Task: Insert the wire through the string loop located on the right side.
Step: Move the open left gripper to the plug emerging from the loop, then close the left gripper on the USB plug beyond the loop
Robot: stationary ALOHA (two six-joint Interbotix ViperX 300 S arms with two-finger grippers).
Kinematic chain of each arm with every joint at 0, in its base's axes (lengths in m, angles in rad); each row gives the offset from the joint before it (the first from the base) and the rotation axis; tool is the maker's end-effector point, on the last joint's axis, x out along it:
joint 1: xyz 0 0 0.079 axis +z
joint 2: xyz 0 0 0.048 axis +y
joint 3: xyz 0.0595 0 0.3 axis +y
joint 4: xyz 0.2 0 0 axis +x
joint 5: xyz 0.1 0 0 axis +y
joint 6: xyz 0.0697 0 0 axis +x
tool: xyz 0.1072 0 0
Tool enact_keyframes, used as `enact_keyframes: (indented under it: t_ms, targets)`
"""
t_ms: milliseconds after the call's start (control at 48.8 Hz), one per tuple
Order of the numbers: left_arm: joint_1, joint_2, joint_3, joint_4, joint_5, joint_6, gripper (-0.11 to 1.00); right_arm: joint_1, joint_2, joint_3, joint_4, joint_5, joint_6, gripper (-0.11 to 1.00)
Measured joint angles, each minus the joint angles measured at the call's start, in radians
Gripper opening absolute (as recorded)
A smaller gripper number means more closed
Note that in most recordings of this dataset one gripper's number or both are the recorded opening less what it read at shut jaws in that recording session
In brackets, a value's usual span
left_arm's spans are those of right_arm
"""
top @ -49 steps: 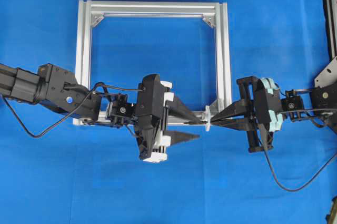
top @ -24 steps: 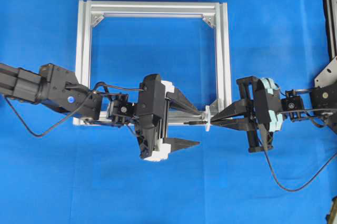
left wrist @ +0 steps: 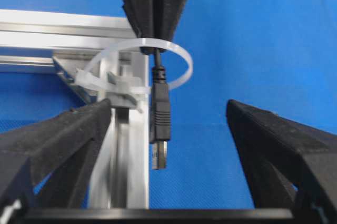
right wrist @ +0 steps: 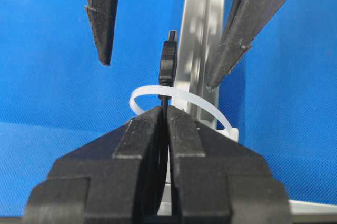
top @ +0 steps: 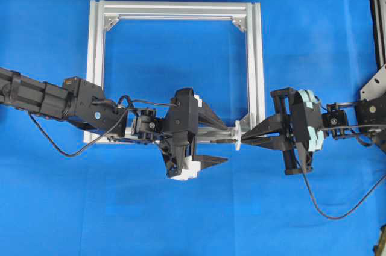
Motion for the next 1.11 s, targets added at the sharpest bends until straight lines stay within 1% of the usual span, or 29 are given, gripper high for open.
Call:
enact_keyframes:
  t_ms: [677, 882, 923, 984, 1107]
  targets:
    - [0.0, 0.0, 0.0, 0.0, 0.0, -0.011, 0.9, 0.0, 0.0, 0.0, 0.002, 0.0, 0.0, -0.03]
    - [0.0, 0.0, 0.0, 0.002, 0.008, -0.012, 0.88, 0.002, 0.0, 0.0, 0.002, -0.002, 0.0, -0.03]
    - [0.0, 0.002, 0.0, 0.002, 0.018, -0.014, 0.84, 0.0, 0.0, 0.0, 0.002, 0.0, 0.0, -0.03]
    - [0.0, 0.0, 0.0, 0.002, 0.038, -0.014, 0.73, 0.002, 0.0, 0.0, 0.002, 0.0, 0.002, -0.03]
    - [-0.002, 0.0, -0.003, 0.002, 0.057, -0.014, 0.36, 0.002, 0.0, 0.0, 0.002, 0.0, 0.0, -0.03]
